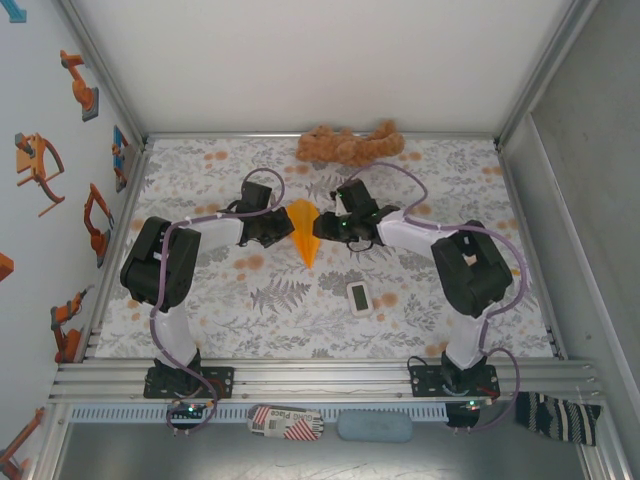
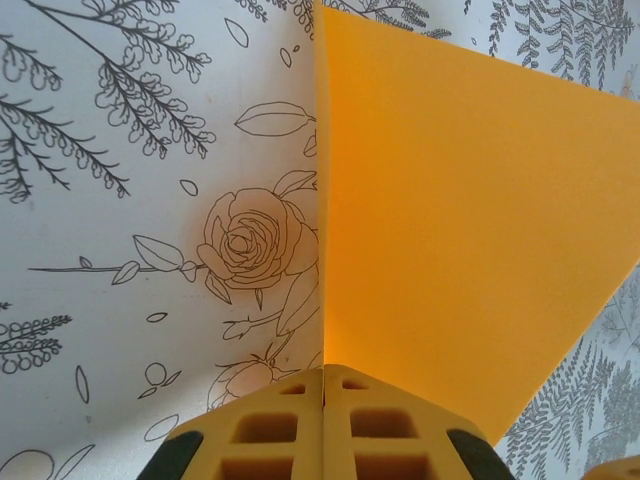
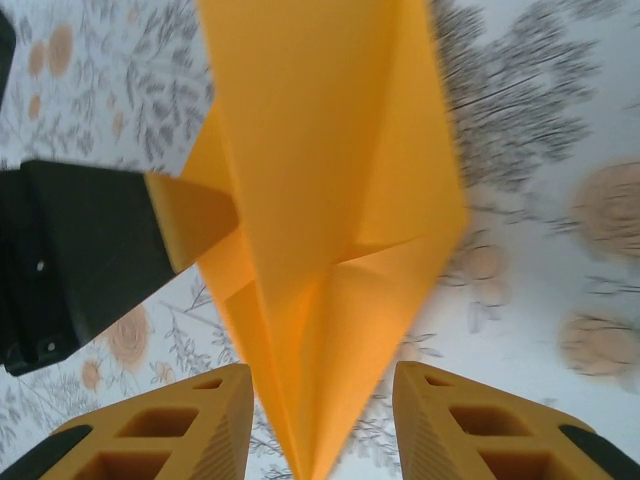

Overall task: Fold a paper plane with a square sheet of paper (pick it up from the middle)
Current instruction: Move the paper plane to the top-center of the table.

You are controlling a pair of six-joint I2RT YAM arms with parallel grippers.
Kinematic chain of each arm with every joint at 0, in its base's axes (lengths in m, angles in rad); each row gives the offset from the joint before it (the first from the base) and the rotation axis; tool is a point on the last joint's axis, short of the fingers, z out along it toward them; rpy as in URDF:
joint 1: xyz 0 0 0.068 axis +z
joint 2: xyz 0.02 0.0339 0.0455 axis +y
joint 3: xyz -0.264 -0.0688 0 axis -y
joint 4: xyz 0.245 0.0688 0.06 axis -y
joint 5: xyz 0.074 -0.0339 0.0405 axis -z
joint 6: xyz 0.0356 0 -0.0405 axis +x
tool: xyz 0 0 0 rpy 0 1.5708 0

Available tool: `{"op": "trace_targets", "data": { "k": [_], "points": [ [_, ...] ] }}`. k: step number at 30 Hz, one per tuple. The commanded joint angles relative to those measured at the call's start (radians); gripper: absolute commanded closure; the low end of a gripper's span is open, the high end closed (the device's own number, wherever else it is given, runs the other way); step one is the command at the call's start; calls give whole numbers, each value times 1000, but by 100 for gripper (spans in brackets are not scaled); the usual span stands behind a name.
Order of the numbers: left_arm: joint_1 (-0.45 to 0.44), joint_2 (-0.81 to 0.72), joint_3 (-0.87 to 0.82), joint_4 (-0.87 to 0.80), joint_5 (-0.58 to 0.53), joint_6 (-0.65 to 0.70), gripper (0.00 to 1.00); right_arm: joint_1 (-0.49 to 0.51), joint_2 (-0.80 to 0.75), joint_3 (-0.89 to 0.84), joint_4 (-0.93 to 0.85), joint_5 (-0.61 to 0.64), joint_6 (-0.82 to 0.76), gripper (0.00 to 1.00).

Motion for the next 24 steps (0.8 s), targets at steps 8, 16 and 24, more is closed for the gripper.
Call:
{"op": "trace_targets", "data": {
  "k": [8, 16, 24],
  "points": [
    [7, -12, -21, 14, 25, -13, 96, 59, 134, 151, -99, 16, -84, 54],
    [11, -14, -22, 25, 40, -17, 96, 81, 171, 194, -135, 19, -111, 53],
    [20, -13, -31, 49, 67, -30, 95, 91, 184, 204, -169, 62, -125, 52]
  ]
}}
